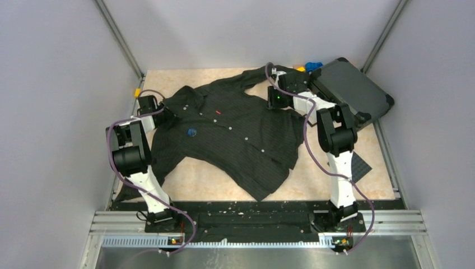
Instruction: Pin the brooch onto the clothing
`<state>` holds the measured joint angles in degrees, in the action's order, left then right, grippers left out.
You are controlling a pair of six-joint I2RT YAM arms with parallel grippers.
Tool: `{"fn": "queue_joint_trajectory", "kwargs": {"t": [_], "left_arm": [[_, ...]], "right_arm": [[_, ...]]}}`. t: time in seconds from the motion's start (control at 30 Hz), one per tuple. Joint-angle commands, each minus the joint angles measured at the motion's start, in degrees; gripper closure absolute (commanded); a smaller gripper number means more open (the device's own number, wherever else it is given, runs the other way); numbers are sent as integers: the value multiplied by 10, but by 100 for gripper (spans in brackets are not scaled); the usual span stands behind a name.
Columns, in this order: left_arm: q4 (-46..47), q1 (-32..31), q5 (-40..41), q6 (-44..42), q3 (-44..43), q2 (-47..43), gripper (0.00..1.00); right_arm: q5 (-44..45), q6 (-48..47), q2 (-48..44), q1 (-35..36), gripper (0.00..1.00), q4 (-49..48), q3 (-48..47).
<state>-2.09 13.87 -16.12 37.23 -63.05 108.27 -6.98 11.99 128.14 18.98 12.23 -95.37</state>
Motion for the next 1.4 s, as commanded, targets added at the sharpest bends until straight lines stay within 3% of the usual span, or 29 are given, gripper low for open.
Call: {"fn": "queue_joint_trajectory", "kwargs": {"t": [0.0, 0.03, 0.07, 0.1, 0.27, 0.47, 0.63, 0.83, 0.97, 1.1, 1.37], "left_arm": [[3, 3, -5, -26, -18, -25, 41], [2, 1, -6, -35, -19, -38, 23], [-3, -2, -2, -43, -19, -53, 15], [-10, -6, 9, -55, -20, -70, 12], [-57, -32, 84, -96, -26, -168, 8], [-132, -36, 121, -120, -27, -298, 6], [-185, -40, 154, -125, -26, -436, 4], [-254, -50, 174, -171, -59, -527, 2], [-197, -55, 188, -229, 19, -602, 2], [-178, -56, 204, -254, 74, -645, 1], [-178, -56, 191, -247, 89, -658, 1]], "right_arm": [[-7, -25, -24, -1, 40, 8, -27], [-8, -28, -36, -1, 33, 10, -22], [-8, -30, -48, -1, 28, 14, -18], [-8, -32, -61, -2, 24, 20, -15], [-12, -27, -140, -20, 18, 61, 8], [-8, 12, -285, -93, 17, 74, 128], [81, 21, -458, -133, 17, 67, 245], [168, -16, -668, -133, 17, -33, 376], [176, -55, -782, -133, 17, -140, 473], [184, -77, -843, -133, 17, -215, 555], [168, -80, -854, -133, 17, -223, 563]]}}
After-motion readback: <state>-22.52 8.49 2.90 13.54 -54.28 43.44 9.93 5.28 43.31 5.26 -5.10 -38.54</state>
